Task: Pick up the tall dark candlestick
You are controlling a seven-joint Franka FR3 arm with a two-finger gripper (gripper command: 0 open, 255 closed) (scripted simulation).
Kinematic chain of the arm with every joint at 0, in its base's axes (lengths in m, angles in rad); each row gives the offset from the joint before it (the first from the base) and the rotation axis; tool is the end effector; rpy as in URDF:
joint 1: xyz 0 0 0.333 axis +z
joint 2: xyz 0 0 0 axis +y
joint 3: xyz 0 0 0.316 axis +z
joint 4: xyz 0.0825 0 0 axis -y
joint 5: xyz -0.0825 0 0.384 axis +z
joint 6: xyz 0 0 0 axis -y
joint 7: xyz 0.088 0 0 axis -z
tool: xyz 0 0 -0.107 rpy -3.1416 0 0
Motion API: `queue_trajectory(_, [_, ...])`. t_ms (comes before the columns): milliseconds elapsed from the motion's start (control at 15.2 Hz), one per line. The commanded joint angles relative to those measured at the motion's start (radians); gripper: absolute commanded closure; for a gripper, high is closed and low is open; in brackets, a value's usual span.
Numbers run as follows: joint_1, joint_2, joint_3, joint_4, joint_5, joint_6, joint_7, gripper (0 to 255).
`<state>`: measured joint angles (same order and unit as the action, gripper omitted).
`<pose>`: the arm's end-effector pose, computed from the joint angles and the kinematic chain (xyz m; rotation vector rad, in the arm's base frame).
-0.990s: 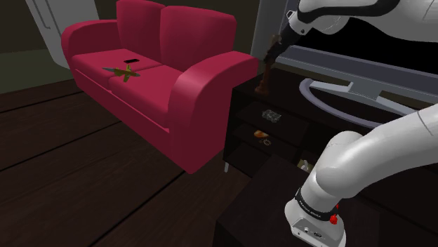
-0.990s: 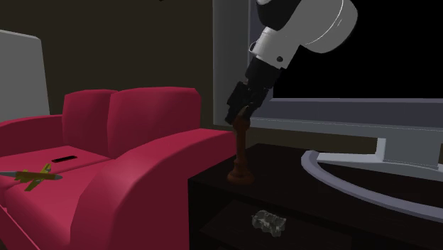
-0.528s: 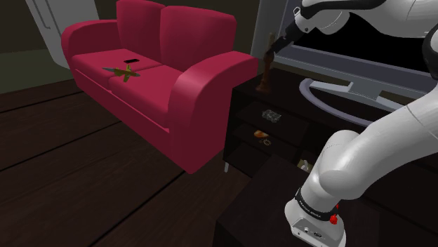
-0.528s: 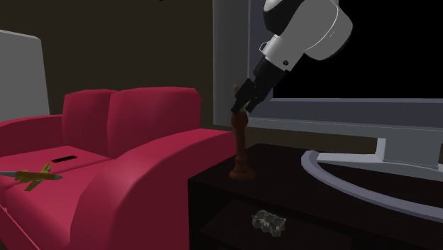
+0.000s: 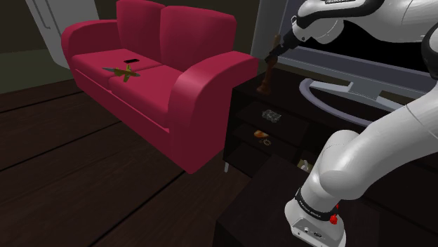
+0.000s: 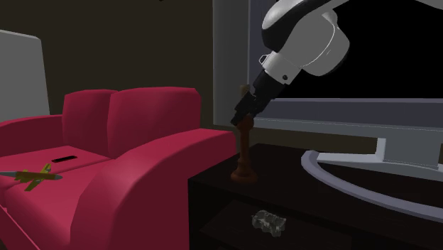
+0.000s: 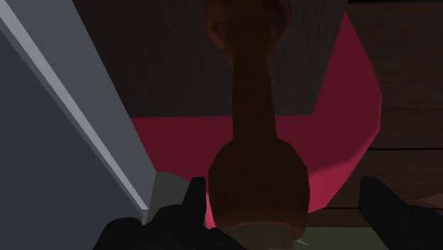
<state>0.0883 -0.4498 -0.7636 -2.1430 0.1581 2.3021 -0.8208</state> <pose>0.3574 -0.3506 0.5854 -2.9639 -0.0629 -1.0001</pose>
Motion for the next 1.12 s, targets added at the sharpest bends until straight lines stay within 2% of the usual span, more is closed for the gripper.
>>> queue_trajectory(0, [0.001,0.005,-0.006,-0.004,0.002,0.006,-0.004,255])
queue_trajectory(594, [0.0,0.004,-0.005,-0.006,0.002,0.006,-0.003,255])
queue_trajectory(1056, [-0.003,0.006,0.015,0.084,-0.01,-0.079,0.031,255])
